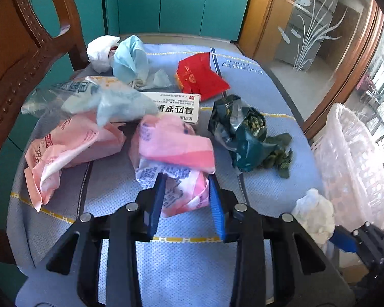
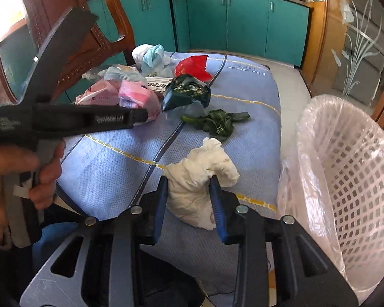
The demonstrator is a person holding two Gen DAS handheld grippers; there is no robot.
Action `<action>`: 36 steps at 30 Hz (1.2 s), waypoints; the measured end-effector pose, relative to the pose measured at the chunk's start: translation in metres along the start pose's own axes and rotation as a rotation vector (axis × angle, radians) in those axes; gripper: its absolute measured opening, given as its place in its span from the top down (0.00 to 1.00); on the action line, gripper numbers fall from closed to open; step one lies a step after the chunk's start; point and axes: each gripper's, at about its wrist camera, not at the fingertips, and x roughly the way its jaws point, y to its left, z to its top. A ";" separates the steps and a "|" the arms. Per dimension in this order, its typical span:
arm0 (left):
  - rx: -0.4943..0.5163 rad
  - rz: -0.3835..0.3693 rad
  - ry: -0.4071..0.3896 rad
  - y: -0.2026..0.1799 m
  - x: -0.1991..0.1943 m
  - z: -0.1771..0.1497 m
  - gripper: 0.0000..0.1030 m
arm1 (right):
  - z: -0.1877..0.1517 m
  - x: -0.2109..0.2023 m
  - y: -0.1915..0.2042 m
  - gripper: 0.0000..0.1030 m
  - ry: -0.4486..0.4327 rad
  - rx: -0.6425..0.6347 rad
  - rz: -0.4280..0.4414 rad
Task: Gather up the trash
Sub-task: 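Grasp the white tissue ball with the right tool, then grasp the pink plastic bag with the left tool while the right tool holds the tissue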
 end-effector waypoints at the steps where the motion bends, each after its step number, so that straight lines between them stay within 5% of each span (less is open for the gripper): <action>1: 0.005 -0.002 -0.004 0.000 -0.001 -0.001 0.73 | 0.000 0.000 0.000 0.67 -0.002 -0.002 -0.001; 8: -0.018 0.001 -0.037 0.014 -0.023 -0.015 0.79 | 0.005 -0.001 0.008 0.67 -0.019 -0.002 0.008; 22: -0.030 0.119 -0.233 0.026 -0.103 -0.050 0.79 | 0.007 -0.017 0.021 0.67 -0.077 -0.013 -0.029; 36: -0.037 0.157 -0.403 0.027 -0.165 -0.056 0.79 | 0.020 -0.070 0.041 0.67 -0.235 -0.050 -0.104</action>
